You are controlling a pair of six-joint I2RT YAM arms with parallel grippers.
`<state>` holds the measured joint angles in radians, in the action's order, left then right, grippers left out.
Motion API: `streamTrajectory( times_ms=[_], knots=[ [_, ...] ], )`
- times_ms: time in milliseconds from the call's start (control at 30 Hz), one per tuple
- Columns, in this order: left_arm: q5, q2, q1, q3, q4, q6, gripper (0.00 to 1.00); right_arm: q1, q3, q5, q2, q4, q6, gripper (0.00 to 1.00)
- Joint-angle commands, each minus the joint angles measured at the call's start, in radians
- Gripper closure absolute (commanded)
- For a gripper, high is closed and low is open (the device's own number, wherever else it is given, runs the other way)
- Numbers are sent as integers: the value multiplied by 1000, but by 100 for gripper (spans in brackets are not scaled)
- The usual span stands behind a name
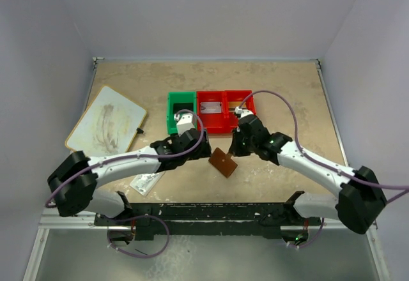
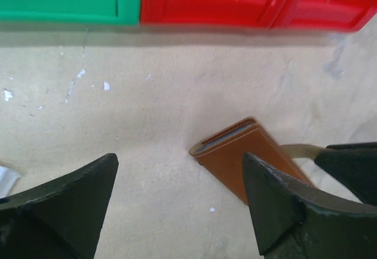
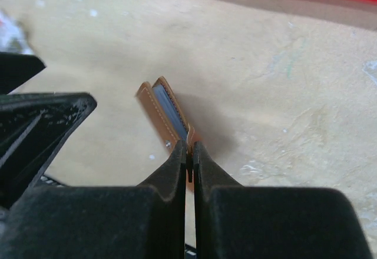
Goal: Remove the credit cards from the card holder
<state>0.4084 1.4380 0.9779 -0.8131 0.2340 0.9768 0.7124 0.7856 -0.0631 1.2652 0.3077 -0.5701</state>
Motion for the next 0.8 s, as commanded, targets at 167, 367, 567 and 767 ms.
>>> streamTrajectory(
  times_ms=[167, 367, 567, 767],
  knots=[
    [120, -209, -3, 86, -39, 69, 6, -1, -35, 219, -138, -174, -144, 100],
    [38, -271, -45, 128, -44, 84, 6, 1, -23, 300, -102, -257, -177, 100],
    [52, -279, -45, 145, 62, 131, 9, 2, -5, 373, -62, -333, -210, 100],
    [117, -400, -50, 197, 78, 196, 12, 4, -61, 432, -66, -424, -279, 100]
  ],
)
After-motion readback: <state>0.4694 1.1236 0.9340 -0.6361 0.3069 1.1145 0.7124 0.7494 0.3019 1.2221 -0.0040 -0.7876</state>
